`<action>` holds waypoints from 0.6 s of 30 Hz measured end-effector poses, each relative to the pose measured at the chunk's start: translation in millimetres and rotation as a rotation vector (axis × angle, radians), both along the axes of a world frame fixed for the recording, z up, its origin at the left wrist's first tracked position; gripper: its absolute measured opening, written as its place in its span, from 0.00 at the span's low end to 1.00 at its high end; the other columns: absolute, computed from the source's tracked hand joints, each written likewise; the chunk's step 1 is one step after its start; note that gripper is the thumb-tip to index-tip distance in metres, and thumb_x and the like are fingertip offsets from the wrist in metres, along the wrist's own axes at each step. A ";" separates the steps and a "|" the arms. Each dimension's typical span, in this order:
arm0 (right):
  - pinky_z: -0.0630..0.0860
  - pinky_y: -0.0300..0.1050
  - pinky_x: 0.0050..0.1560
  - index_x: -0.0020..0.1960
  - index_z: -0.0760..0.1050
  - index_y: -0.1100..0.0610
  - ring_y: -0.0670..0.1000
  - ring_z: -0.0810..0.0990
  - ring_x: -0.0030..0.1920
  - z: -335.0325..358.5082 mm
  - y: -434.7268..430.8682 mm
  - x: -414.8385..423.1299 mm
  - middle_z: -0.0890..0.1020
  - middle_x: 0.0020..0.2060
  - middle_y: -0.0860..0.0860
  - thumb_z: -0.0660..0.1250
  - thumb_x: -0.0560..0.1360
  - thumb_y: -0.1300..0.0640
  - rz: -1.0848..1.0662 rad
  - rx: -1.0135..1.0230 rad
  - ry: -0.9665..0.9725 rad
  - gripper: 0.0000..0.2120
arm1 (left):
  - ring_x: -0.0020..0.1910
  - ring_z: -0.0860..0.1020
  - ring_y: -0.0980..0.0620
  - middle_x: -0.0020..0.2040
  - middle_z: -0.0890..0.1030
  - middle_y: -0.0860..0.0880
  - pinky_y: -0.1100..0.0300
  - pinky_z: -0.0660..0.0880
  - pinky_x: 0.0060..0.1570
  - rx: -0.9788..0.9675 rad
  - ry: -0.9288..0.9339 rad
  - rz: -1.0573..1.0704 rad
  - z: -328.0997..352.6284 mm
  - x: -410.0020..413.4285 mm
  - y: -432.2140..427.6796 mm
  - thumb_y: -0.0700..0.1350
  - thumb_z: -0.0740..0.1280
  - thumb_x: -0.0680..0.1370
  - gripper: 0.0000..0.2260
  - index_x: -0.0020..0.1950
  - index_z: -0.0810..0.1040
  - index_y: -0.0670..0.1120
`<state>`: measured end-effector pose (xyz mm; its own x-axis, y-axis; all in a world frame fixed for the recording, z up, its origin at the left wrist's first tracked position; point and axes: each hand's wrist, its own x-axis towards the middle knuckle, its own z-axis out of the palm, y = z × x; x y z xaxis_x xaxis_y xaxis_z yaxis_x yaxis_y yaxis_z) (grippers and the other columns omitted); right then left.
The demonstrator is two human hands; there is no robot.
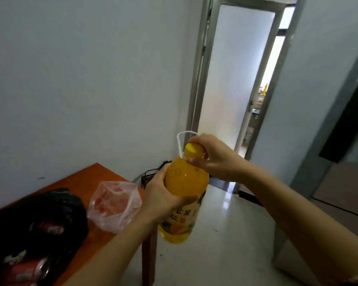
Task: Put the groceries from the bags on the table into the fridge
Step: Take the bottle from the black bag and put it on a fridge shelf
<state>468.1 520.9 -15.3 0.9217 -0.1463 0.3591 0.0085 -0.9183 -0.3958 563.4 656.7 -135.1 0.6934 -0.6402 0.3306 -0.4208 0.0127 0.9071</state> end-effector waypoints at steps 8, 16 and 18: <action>0.72 0.46 0.57 0.64 0.69 0.52 0.48 0.70 0.56 -4.5 -128.1 -191.1 0.69 0.54 0.46 0.68 0.75 0.49 -0.361 -0.029 0.054 0.19 | 0.57 0.75 0.56 0.59 0.73 0.59 0.52 0.78 0.54 0.054 0.008 -0.384 -7.0 -151.0 -173.9 0.60 0.80 0.57 0.41 0.64 0.61 0.67; 0.70 0.44 0.56 0.61 0.69 0.50 0.46 0.69 0.56 -0.2 -248.7 -324.6 0.70 0.53 0.46 0.68 0.75 0.48 -0.674 -0.002 0.010 0.17 | 0.56 0.75 0.57 0.56 0.73 0.61 0.54 0.77 0.53 0.025 -0.046 -0.674 -2.0 -265.5 -346.3 0.60 0.80 0.58 0.39 0.63 0.63 0.64; 0.68 0.41 0.53 0.61 0.70 0.50 0.46 0.69 0.54 3.0 -281.0 -347.7 0.70 0.52 0.45 0.69 0.75 0.49 -0.734 -0.018 0.007 0.17 | 0.54 0.75 0.60 0.54 0.73 0.63 0.57 0.76 0.51 -0.004 -0.058 -0.735 -0.4 -288.0 -387.7 0.58 0.80 0.59 0.36 0.60 0.64 0.65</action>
<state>120.4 239.9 -12.4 0.5911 -0.7209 0.3617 -0.6137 -0.6930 -0.3783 275.4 269.1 -135.5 0.0674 -0.9316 0.3571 -0.3499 0.3131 0.8829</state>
